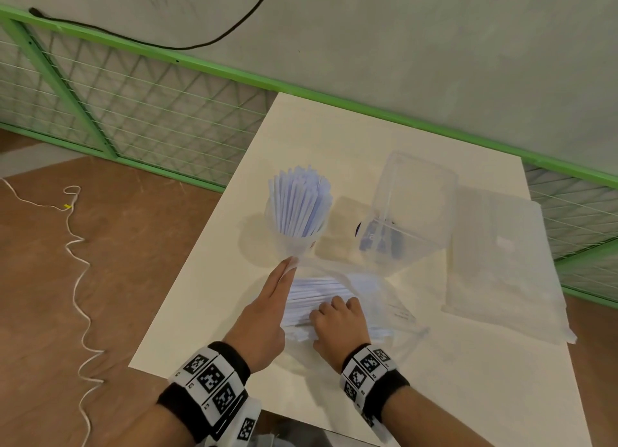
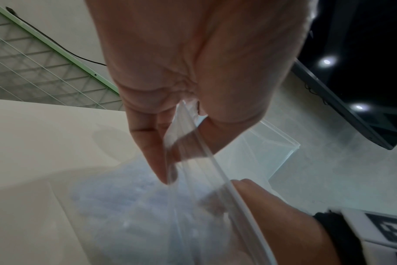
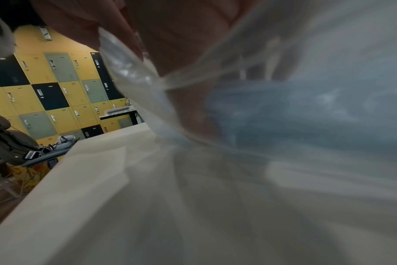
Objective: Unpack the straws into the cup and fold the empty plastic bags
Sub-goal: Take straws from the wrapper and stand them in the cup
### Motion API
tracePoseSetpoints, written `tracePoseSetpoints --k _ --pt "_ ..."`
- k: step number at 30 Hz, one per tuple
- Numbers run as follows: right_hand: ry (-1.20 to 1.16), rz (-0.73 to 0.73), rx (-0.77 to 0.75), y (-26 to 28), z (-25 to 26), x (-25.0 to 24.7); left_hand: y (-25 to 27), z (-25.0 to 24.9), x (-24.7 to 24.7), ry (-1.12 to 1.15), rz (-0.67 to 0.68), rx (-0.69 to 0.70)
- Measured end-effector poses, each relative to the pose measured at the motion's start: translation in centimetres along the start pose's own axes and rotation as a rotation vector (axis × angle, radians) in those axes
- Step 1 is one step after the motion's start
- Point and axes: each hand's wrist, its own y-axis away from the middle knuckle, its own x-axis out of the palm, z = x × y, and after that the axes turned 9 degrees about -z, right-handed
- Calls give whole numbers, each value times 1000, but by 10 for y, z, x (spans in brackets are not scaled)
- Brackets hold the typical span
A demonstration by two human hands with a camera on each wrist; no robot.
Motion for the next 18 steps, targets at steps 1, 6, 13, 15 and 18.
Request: tracePoseSetpoints --k 1,6,13,15,18 --pt "-4 6 -3 0 0 0 0 0 0 3 2 -1" --pt "1 -4 -23 4 4 2 0 3 1 13 -5 19" --pt "-4 -31 -9 8 6 5 0 5 2 10 -17 29" --pt "-4 -32 -1 7 6 4 0 5 2 2 -26 39" --pt "10 -14 10 6 7 2 -1 6 2 -4 -18 35"
